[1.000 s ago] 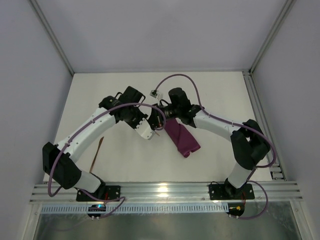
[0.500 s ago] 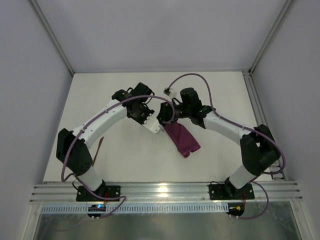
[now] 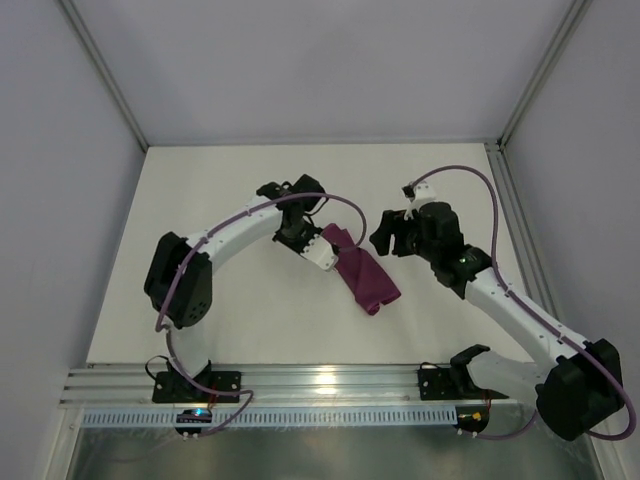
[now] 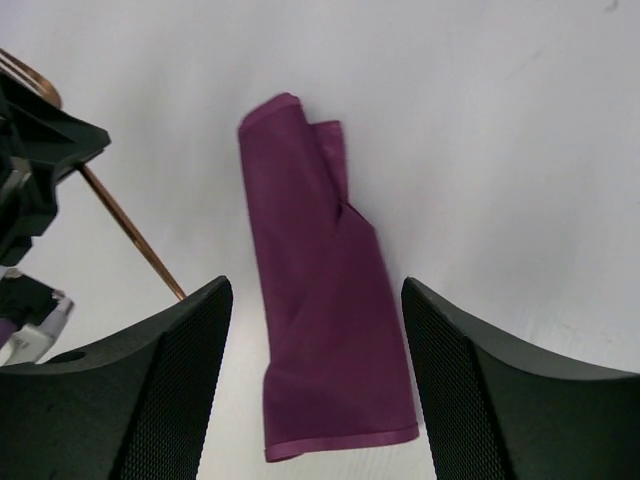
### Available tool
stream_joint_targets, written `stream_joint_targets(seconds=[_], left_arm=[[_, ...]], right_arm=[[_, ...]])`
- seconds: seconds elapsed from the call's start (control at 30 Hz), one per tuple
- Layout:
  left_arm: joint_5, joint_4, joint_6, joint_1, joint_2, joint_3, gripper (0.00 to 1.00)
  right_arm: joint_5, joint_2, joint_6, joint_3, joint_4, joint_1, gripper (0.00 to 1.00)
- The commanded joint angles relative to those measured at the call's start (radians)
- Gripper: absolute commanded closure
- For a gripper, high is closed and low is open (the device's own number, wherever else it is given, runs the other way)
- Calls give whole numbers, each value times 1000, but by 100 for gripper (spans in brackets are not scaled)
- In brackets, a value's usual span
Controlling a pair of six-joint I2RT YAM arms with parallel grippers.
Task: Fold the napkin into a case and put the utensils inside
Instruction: Stuff the fork into the folded napkin.
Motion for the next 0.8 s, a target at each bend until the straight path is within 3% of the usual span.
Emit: stream_joint_targets(seconds=[0.0, 0.2, 0.3, 0.33, 0.47, 0.77], left_arm=[[-4, 61, 2, -41, 53, 58, 100], [-69, 94, -7, -58, 210, 187, 100], [-104, 111, -21, -58, 271, 244, 100], [-106, 129, -16, -58, 276, 247, 100], [-127, 147, 10, -58, 293, 250, 100], [-147, 137, 39, -83, 351, 294, 100]], right_arm=[[172, -31, -10, -67, 1, 4, 28], [192, -119, 91, -191, 96, 4, 28], [228, -108, 131, -207, 52, 5, 45], [239, -102, 137, -205, 34, 5, 57], [273, -82, 164, -213, -11, 5, 59], [169, -73, 229, -291, 42, 5, 60]])
